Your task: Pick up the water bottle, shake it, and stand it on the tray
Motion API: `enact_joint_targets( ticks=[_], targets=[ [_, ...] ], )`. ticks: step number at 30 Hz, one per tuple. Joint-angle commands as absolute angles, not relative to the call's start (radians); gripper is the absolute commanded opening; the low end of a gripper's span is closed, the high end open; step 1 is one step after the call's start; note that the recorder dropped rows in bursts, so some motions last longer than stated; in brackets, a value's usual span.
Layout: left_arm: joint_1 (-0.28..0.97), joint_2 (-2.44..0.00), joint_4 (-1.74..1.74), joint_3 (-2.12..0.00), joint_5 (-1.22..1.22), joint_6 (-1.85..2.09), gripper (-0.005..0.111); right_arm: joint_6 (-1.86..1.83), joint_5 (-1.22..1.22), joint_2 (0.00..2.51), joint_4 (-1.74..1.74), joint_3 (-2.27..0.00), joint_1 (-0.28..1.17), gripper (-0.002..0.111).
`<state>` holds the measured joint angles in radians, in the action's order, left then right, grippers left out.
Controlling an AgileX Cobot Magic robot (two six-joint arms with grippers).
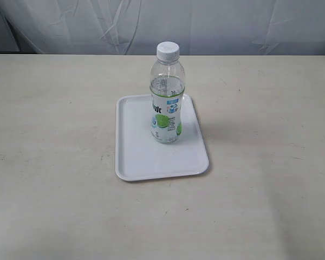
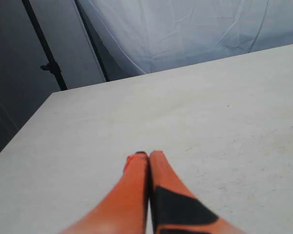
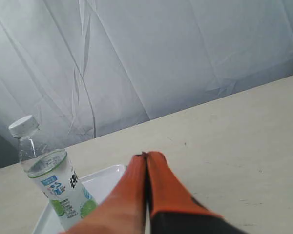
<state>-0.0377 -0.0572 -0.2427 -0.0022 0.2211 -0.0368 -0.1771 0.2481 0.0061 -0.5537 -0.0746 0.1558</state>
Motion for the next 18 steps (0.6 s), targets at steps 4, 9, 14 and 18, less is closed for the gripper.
enact_joint_targets(
  ticks=[4, 9, 14, 18],
  targets=[
    [-0.038, -0.053, -0.248, 0.000, 0.208, -0.045, 0.000, -0.184, 0.221, 0.000, -0.624, -0.071, 0.151, 0.000],
    [-0.038, -0.053, -0.248, 0.000, 0.208, -0.045, 0.000, -0.184, 0.198, 0.000, -0.931, -0.071, 0.151, 0.000],
    [-0.038, -0.053, -0.248, 0.000, 0.208, -0.045, 0.000, -0.182, 0.071, 0.000, -1.131, -0.071, 0.151, 0.000],
    [-0.038, -0.053, -0.248, 0.000, 0.208, -0.045, 0.000, -0.180, 0.201, 0.000, -1.383, -0.071, 0.151, 0.000]
  ],
)
